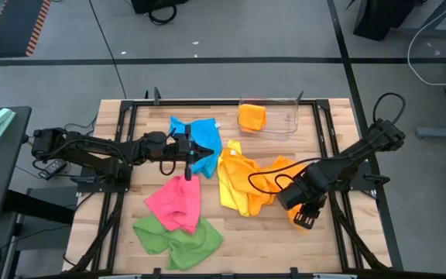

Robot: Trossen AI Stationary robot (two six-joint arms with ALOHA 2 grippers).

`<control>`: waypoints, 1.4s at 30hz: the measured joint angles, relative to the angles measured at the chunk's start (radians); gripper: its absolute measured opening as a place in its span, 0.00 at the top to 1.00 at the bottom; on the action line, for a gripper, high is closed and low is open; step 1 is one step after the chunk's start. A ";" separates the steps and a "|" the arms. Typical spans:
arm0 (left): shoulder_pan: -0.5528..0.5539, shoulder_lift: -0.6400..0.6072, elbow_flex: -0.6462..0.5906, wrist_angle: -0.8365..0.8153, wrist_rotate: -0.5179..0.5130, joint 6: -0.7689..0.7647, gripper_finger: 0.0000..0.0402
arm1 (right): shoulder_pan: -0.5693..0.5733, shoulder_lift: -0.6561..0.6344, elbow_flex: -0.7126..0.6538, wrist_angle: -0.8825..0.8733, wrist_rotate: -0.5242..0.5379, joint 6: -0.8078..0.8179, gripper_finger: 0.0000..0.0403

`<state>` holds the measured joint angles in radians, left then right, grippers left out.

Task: Fold microfiber towels
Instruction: Move the right orange microfiber cloth to the middle right of the table, then adjust the colored microfiber cloths

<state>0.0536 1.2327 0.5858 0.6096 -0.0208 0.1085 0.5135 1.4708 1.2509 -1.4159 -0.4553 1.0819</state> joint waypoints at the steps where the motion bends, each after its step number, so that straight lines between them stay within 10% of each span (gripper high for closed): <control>1: 0.000 0.000 0.000 0.000 0.000 0.000 0.95 | 0.005 0.000 0.016 -0.015 0.006 0.012 0.70; 8: 0.000 0.000 0.000 -0.004 0.000 -0.014 0.96 | 0.025 0.000 0.024 0.087 0.417 -0.119 0.67; 14: -0.001 0.000 0.000 -0.002 0.000 -0.014 0.95 | -0.003 0.000 -0.135 0.513 0.632 -0.388 0.69; 30: -0.001 0.000 0.000 0.001 0.000 0.033 0.95 | -0.229 0.055 -0.604 1.319 0.650 -0.675 0.75; 42: -0.001 0.000 0.000 -0.001 0.000 0.060 0.97 | -0.455 0.371 -0.287 1.462 0.665 -1.028 0.78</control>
<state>0.0525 1.2331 0.5854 0.6090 -0.0208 0.1688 0.0586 1.8420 0.9639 0.0463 0.2096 0.0537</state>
